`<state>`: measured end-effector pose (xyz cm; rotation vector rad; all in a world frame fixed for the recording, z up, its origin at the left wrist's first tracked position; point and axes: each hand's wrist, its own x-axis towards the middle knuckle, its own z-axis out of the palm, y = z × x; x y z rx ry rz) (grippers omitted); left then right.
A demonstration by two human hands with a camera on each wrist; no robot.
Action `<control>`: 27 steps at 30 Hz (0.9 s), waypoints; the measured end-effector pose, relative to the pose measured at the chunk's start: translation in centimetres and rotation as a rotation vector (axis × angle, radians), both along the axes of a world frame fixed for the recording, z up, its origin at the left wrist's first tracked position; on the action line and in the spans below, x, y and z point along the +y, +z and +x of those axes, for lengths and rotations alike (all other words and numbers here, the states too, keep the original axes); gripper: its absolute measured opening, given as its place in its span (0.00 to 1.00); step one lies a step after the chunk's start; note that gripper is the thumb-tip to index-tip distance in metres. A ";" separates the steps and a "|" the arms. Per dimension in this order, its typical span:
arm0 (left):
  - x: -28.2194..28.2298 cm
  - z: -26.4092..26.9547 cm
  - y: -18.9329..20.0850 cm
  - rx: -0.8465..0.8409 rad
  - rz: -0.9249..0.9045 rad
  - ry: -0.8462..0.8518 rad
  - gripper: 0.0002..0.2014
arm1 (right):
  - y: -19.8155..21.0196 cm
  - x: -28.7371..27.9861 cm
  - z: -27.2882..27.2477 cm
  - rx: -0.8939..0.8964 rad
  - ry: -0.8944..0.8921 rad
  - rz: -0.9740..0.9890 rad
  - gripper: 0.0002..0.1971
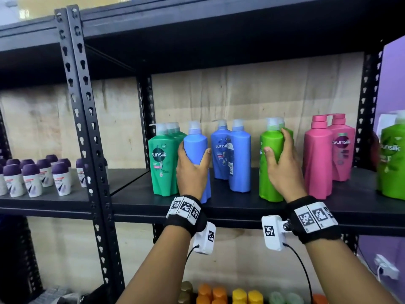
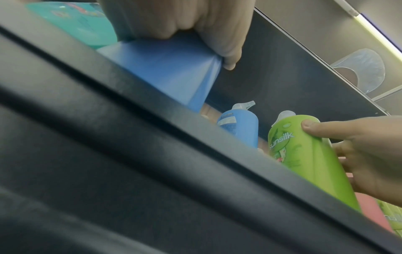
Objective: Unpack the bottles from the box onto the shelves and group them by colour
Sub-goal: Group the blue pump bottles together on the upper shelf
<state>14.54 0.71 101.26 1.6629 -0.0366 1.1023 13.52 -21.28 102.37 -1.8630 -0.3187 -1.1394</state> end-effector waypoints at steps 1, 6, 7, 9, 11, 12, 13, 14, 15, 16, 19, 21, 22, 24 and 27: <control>0.0 0.0 0.0 0.001 -0.002 -0.003 0.37 | 0.0 -0.2 0.2 0.001 0.001 -0.002 0.30; -0.2 0.5 -0.2 0.002 -0.006 -0.027 0.37 | 0.3 -1.0 0.6 0.038 -0.024 -0.021 0.32; -0.2 0.6 -0.3 0.002 -0.004 -0.027 0.37 | 0.4 -1.0 0.5 0.055 -0.025 -0.025 0.33; -0.1 0.9 -0.3 0.003 0.000 -0.028 0.37 | 0.5 -0.8 0.2 0.085 -0.031 -0.021 0.35; -0.1 1.0 -0.3 0.001 0.006 -0.037 0.37 | 0.5 -0.8 -0.3 0.081 -0.053 -0.023 0.36; -0.1 1.0 -0.4 -0.002 0.008 -0.050 0.38 | 0.4 -0.7 -0.5 0.077 -0.076 -0.034 0.37; -0.1 0.9 -0.5 -0.009 0.013 -0.069 0.38 | 0.3 -0.6 -0.8 0.069 -0.107 -0.051 0.37; -0.1 0.8 -0.8 -0.020 0.023 -0.090 0.39 | 0.2 -0.6 -1.0 0.049 -0.137 -0.071 0.37; -0.1 0.7 -1.2 -0.034 0.037 -0.105 0.40 | 0.2 -0.4 -1.2 0.012 -0.164 -0.088 0.35; -0.1 0.5 -1.8 -0.046 0.052 -0.111 0.41 | 0.2 -0.2 -1.4 -0.036 -0.190 -0.103 0.32; -0.2 0.4 -3.3 -0.044 0.124 -0.093 0.44 | 0.6 0.7 -2.1 -0.184 -0.299 -0.179 0.23; -0.2 0.4 -3.9 -0.037 0.138 -0.094 0.44 | 0.5 1.8 -2.3 -0.185 -0.275 -0.209 0.19; -0.1 0.4 -4.0 -0.043 0.134 -0.103 0.44 | 0.4 2.4 -2.3 -0.137 -0.221 -0.200 0.18; 0.0 0.5 -3.9 -0.051 0.133 -0.108 0.44 | 0.1 3.6 -2.0 -0.015 -0.101 -0.166 0.20; 0.1 0.5 -3.9 -0.040 0.137 -0.122 0.43 | -0.7 5.1 -1.0 0.126 -0.007 -0.150 0.29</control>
